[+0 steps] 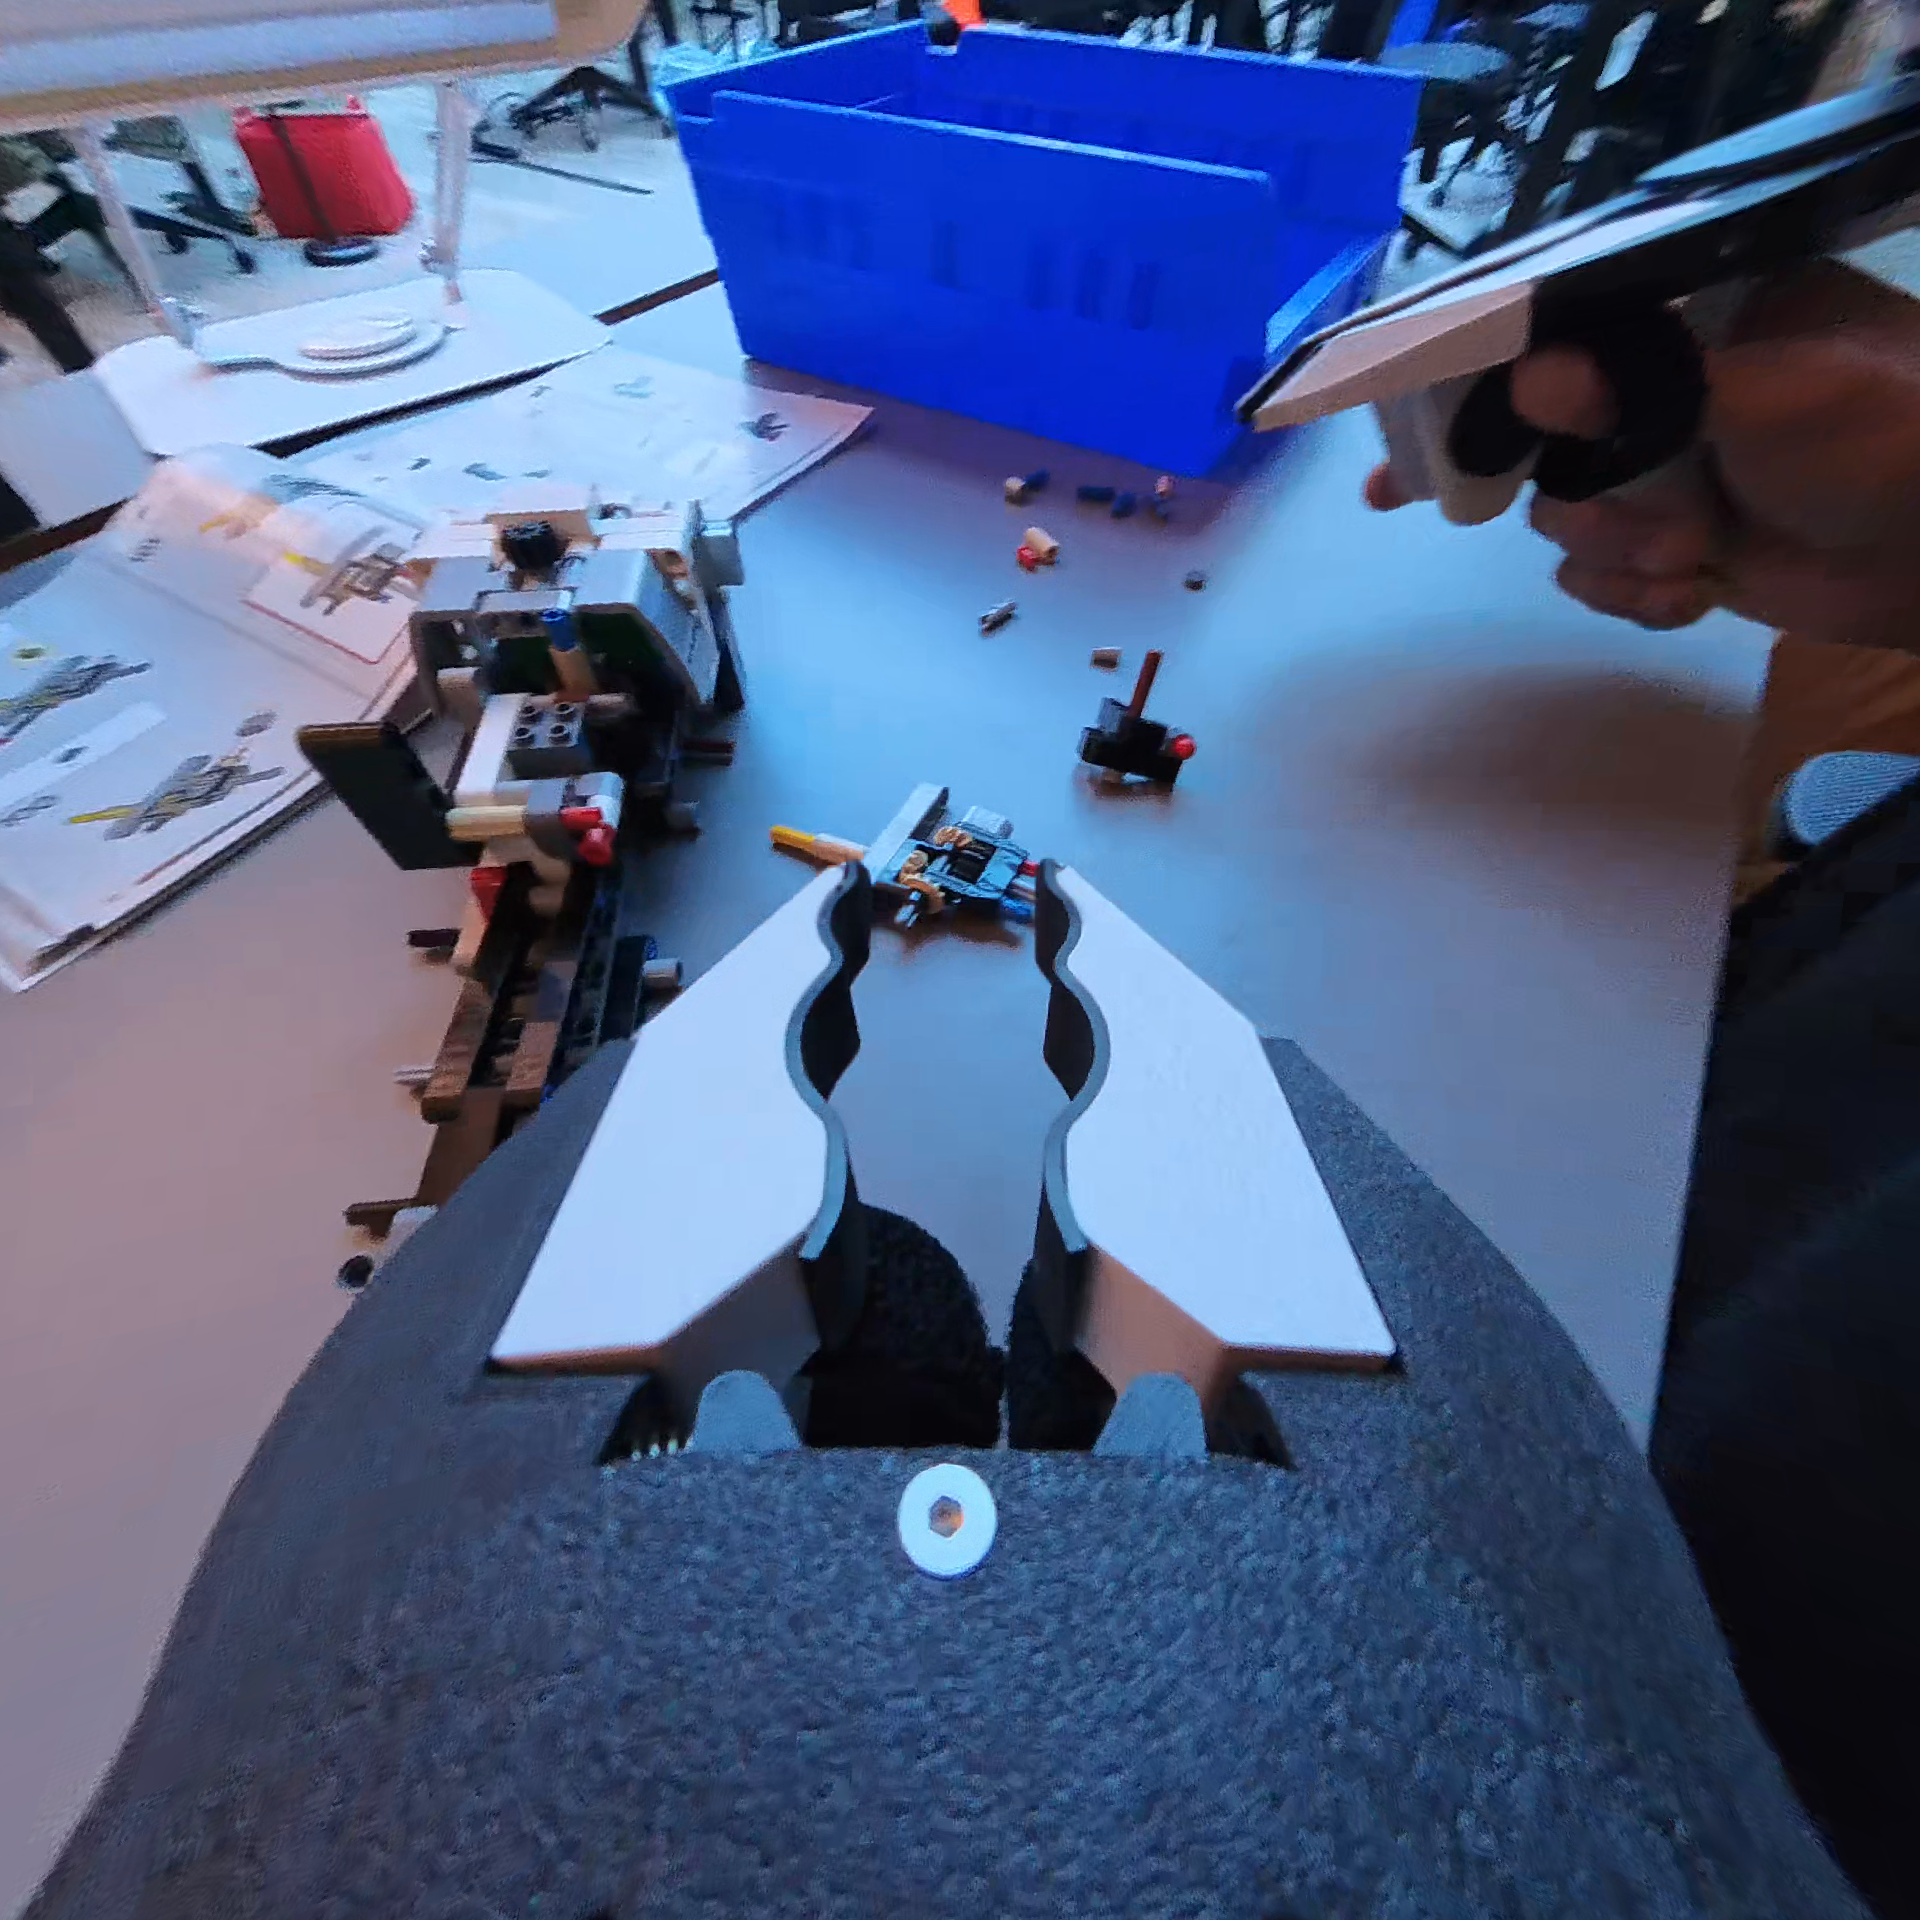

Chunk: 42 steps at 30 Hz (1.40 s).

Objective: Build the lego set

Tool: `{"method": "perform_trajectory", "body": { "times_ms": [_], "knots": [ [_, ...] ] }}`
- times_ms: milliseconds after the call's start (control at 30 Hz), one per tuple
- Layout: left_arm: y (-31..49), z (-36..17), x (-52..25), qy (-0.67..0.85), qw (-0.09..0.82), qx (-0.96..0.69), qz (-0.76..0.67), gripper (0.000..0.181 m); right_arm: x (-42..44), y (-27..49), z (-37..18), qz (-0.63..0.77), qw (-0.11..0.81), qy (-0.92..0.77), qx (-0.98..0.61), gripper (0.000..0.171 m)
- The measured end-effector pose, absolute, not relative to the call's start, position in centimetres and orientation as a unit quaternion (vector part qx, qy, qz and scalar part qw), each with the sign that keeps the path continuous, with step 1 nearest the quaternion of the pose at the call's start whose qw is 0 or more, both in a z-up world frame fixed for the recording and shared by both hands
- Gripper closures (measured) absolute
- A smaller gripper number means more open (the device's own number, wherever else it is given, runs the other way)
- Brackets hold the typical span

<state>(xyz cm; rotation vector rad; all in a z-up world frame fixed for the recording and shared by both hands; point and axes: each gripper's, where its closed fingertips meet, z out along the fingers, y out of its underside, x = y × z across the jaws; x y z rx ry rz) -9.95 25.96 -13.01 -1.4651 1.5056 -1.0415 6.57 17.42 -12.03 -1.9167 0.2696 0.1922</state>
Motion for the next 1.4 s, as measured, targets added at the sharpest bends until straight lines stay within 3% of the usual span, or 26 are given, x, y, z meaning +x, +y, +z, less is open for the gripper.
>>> {"method": "perform_trajectory", "body": {
  "times_ms": [133,233,300,367,433,567,700,867,1200,1400],
  "knots": [
    [26.3,-12.6,-8.7,0.589,0.379,-0.597,-0.391,0.152,8.4,16.7,-13.5,0.036,0.54,0.15,-0.827,0.145],
    [26.7,-9.2,-6.1,0.61,0.35,-0.585,-0.404,0.152,8.7,17.2,-13.7,0.034,0.546,0.13,-0.827,0.146],
    [28.4,-6.5,-3.4,0.647,0.338,-0.571,-0.374,0.15,8.4,17.4,-13.6,0.051,0.555,0.113,-0.823,0.146],
    [30.4,-4.9,0.2,0.697,0.313,-0.559,-0.321,0.138,8.3,17.5,-13.6,0.065,0.556,0.103,-0.822,0.146],
    [32.0,-4.3,5.1,0.742,0.305,-0.527,-0.28,0.146,8.3,17.6,-13.4,0.07,0.559,0.091,-0.821,0.146],
    [33.1,-9.2,14.9,0.793,0.231,-0.512,-0.237,0.13,8.3,17.7,-13.4,0.066,0.563,0.07,-0.821,0.147],
    [31.9,-15.5,20.2,0.795,0.144,-0.539,-0.237,0.118,8.6,17.4,-12.8,0.055,0.575,0.07,-0.813,0.148],
    [32.6,-17.6,23.2,0.804,0.217,-0.518,-0.194,0.115,8.7,16.8,-12.4,0.074,0.585,0.074,-0.804,0.149],
    [33.1,-17.8,23.6,0.799,0.225,-0.524,-0.19,0.124,8.6,16.5,-12.5,0.112,0.588,0.082,-0.797,0.149],
    [31.9,-18.0,23.2,0.81,0.222,-0.507,-0.194,0.118,8.6,16.4,-12.5,0.122,0.587,0.085,-0.796,0.149]
  ]
}}
